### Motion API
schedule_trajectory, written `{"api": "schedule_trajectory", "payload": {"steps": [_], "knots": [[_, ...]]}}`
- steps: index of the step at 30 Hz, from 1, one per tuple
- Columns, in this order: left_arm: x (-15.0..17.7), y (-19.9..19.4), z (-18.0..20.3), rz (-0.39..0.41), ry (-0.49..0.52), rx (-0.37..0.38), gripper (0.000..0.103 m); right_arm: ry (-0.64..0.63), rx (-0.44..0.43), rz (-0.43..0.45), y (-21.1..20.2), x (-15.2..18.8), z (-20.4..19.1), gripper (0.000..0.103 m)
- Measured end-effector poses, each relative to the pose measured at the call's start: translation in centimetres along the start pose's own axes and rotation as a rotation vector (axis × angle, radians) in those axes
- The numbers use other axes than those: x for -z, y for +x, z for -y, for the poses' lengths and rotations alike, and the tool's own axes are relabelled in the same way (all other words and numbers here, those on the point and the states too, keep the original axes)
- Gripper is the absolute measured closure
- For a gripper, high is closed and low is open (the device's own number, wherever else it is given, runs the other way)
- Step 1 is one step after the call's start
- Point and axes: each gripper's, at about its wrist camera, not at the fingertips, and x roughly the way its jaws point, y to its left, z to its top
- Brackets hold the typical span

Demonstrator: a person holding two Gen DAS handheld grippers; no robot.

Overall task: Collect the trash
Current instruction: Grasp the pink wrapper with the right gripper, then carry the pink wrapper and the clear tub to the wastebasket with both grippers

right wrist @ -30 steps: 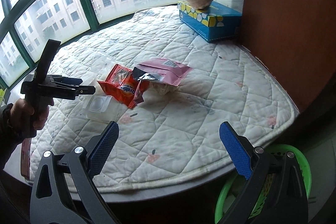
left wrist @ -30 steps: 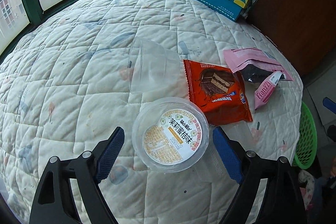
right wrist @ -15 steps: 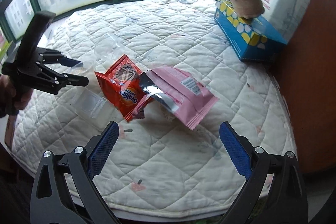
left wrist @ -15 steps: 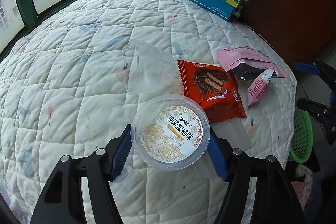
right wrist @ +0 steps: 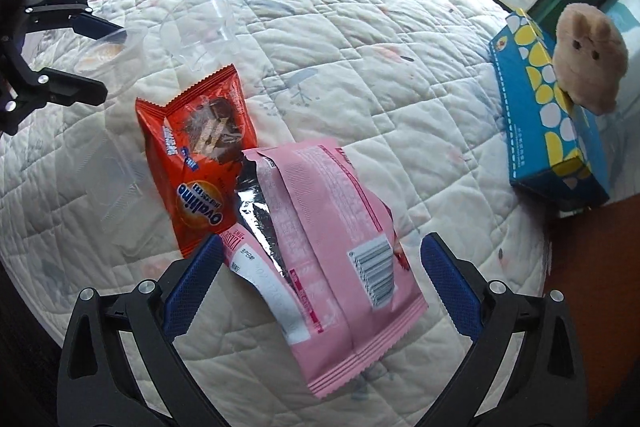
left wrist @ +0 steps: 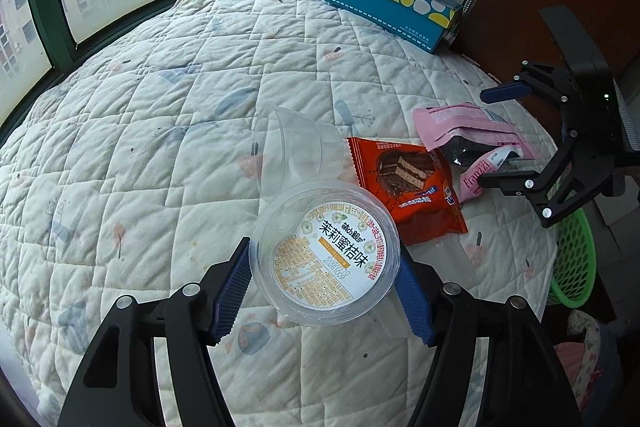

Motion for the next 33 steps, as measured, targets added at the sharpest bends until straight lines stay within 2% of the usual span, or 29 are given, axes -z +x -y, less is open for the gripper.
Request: {"api": "schedule_trajectory", "payload": {"steps": [5, 12, 13, 16, 23, 27, 29, 33], "knots": [[0.0, 0.1, -0.3, -0.002, -0.001, -0.003, 0.038, 0.03, -0.02, -0.011, 1.4, -0.9, 0.1, 0.007], [0.2, -0.1, -0.5, 0.003, -0.019, -0.005, 0.038, 0.195, -0.074, 0.072, 0.1, -0.1, 1.7, 0.037], [0.2, -0.2, -0.4, 0.004, -0.018, -0.005, 0.038, 0.218, -0.077, 0.081, -0.1, 0.0, 1.9, 0.047], [0.2, -0.6, -0.1, 0.011, -0.015, -0.001, 0.038, 0.304, -0.107, 0.135, -1.4, 0.8, 2.4, 0.048], [-0.2, -2.3, 1.5, 0.046, 0.006, 0.005, 0.038, 0.392, -0.078, 0.258, -5.6, 3.2, 1.7, 0.049], [-0.5, -3.5, 3.2, 0.071, 0.032, 0.015, 0.038, 0.487, -0.09, 0.354, -8.8, 5.3, 1.6, 0.049], [-0.6, -4.0, 4.2, 0.081, 0.043, 0.027, 0.038, 0.535, -0.121, 0.388, -10.0, 6.5, 1.4, 0.049], [-0.6, -4.9, 6.9, 0.103, 0.083, 0.055, 0.038, 0.592, -0.111, 0.438, -12.5, 9.4, 0.4, 0.049]]}}
